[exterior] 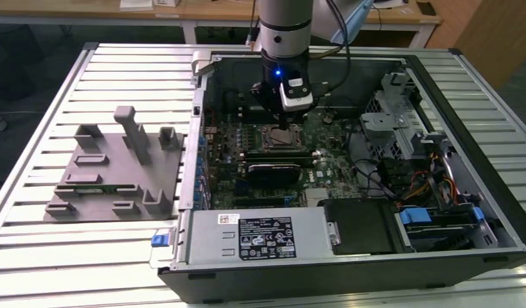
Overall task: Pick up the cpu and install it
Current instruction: 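Install the first cpu locking lever, then install the second cpu locking lever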
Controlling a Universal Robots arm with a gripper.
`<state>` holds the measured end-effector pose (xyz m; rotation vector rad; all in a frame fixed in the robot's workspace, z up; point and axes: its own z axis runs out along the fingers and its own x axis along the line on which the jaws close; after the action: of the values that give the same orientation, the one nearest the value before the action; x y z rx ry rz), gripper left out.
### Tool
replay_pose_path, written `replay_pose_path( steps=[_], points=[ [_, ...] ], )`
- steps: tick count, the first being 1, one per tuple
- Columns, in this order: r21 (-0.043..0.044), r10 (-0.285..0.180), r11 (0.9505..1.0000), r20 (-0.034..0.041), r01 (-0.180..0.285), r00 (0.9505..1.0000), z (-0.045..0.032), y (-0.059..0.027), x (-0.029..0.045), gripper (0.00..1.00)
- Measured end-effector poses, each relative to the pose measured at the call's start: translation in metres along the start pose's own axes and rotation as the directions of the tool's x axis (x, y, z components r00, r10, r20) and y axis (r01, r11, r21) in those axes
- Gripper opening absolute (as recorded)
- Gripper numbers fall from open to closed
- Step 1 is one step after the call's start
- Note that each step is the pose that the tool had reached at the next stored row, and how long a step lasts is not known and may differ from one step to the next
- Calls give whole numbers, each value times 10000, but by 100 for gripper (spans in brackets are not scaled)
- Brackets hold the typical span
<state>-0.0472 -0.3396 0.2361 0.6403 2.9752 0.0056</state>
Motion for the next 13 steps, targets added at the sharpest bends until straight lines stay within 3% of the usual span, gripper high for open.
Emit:
replay_pose_path(
  steps=[13],
  points=[
    [-1,0,10000,-4,0,10000,2,-34,-15,11]
  ],
)
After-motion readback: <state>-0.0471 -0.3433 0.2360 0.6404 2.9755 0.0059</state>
